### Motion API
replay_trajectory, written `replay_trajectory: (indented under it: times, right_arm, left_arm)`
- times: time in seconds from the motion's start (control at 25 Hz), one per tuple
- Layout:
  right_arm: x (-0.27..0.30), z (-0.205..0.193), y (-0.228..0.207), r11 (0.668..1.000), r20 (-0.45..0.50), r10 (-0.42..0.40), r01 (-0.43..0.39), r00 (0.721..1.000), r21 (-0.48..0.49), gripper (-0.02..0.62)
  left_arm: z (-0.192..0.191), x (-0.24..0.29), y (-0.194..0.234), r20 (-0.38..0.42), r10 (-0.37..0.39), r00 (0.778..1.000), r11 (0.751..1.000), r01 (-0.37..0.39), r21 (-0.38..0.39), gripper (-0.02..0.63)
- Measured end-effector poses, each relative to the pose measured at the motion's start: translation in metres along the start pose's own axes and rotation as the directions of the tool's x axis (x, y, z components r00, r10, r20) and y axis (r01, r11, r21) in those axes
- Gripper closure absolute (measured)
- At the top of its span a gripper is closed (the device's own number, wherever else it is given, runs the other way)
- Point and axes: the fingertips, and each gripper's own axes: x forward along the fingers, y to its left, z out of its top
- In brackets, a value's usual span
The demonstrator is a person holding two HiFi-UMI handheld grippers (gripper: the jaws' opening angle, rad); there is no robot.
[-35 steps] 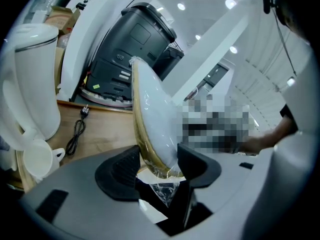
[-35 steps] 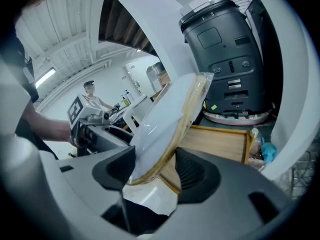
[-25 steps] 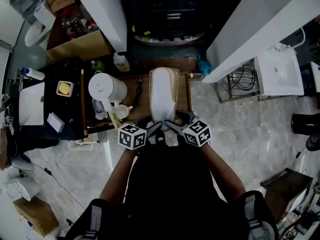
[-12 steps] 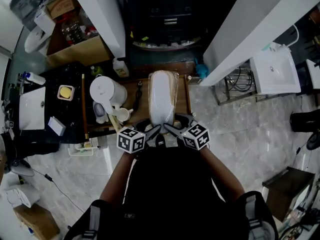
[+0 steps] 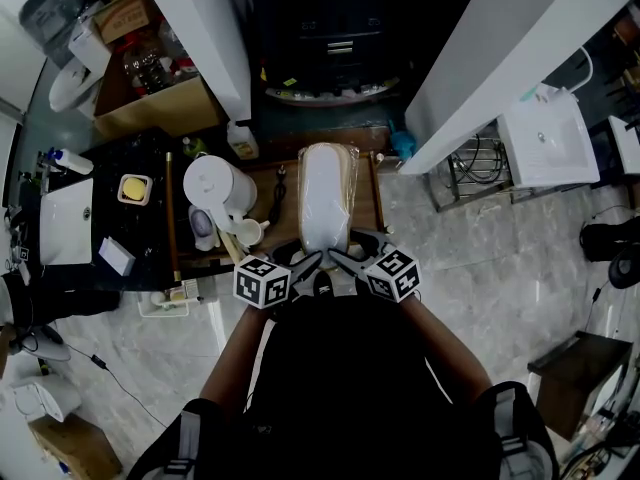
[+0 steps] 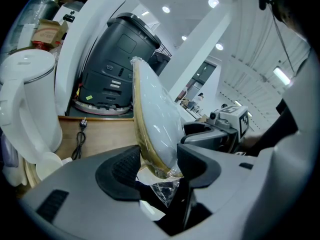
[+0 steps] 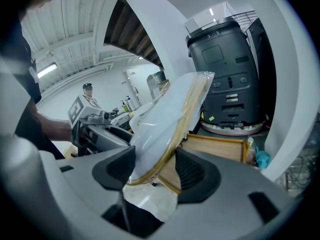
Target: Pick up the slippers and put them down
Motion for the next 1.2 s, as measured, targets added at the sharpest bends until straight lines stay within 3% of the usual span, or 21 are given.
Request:
replay_trajectory:
  times: [1.2]
  right_arm:
    - [0.0002,-0.0025,0.0041,1.0,-0.016,-0.001,0.001,1.0,-0.003,0.342]
  left_arm:
    - [-0.0032,-0.0035,0.0004,0.021,0.009,1.0,1.0,-0.009,-0.025,0.38]
